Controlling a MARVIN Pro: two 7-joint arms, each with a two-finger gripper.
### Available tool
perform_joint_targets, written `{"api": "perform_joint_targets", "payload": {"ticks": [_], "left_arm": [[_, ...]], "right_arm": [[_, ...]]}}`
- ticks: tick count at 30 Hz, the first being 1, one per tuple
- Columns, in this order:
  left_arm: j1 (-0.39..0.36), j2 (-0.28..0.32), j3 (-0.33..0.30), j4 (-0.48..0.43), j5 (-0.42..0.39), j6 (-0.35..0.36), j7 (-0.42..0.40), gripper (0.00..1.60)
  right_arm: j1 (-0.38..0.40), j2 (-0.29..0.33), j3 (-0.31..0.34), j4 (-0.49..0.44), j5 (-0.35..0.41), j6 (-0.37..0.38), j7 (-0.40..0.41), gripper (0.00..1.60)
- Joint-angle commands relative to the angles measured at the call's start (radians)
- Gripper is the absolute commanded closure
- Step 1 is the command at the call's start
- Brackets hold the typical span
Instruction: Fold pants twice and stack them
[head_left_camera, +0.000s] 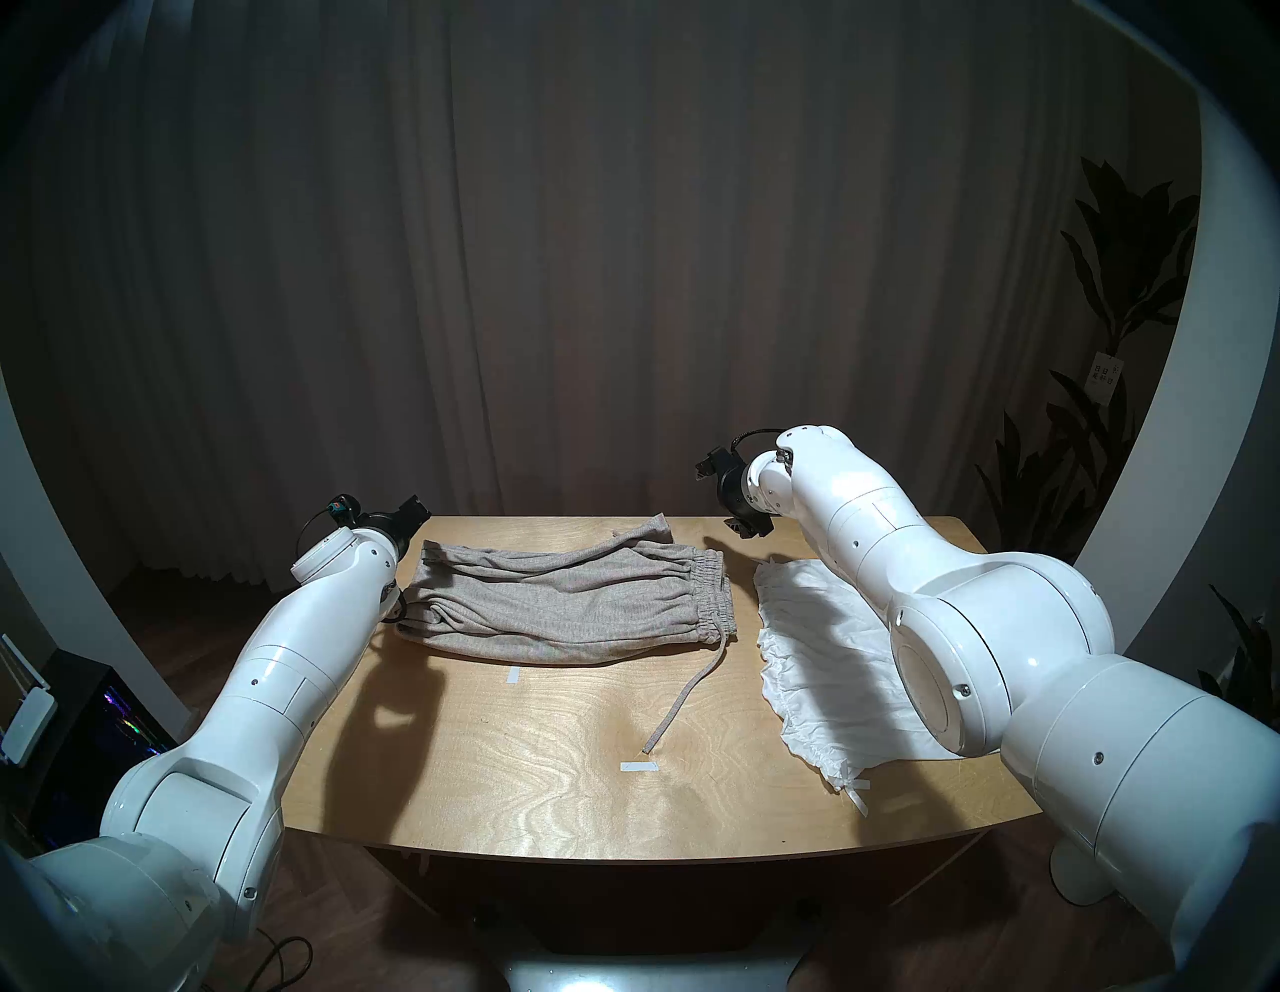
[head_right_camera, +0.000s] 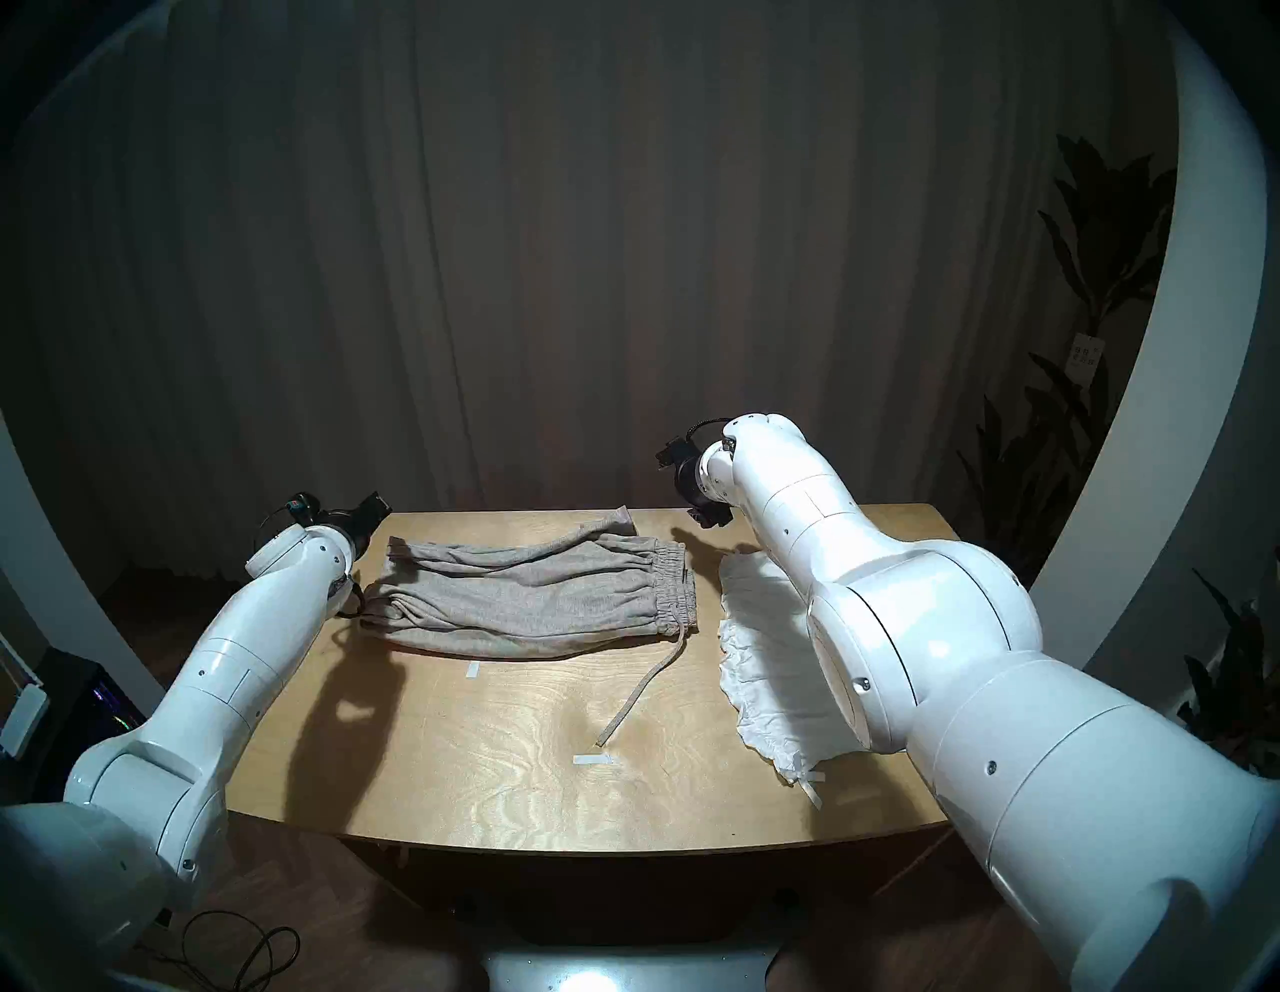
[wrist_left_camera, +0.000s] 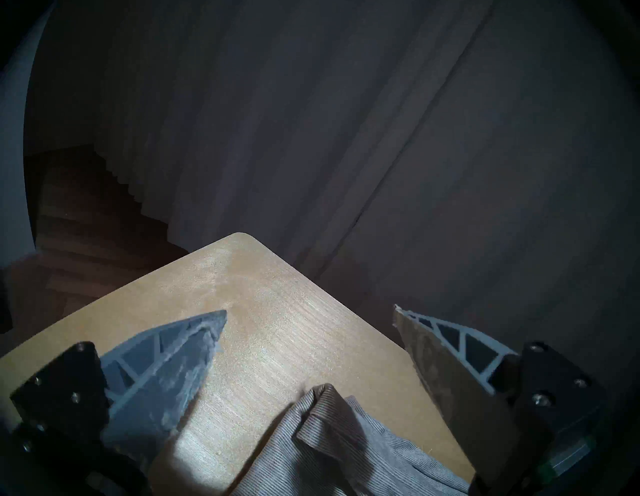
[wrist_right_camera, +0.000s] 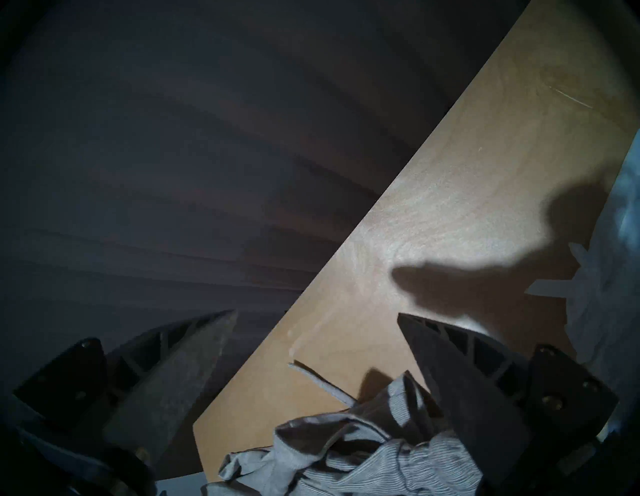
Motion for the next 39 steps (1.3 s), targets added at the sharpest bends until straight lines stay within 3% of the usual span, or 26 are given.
{"api": "perform_joint_targets", "payload": {"ticks": [1, 39], "left_arm": [[0.005, 0.025, 0.001, -0.04, 0.021, -0.019, -0.002, 0.0], [0.1, 0.098, -0.006, -0.147, 0.08, -0.071, -0.004, 0.0]], "right_arm": [[-0.004, 0.004, -0.049, -0.028, -0.049, 0.0, 0.017, 0.0], [-0.017, 0.053, -0.359, -0.123, -0.349, -0.061, 0.058, 0.0]]}}
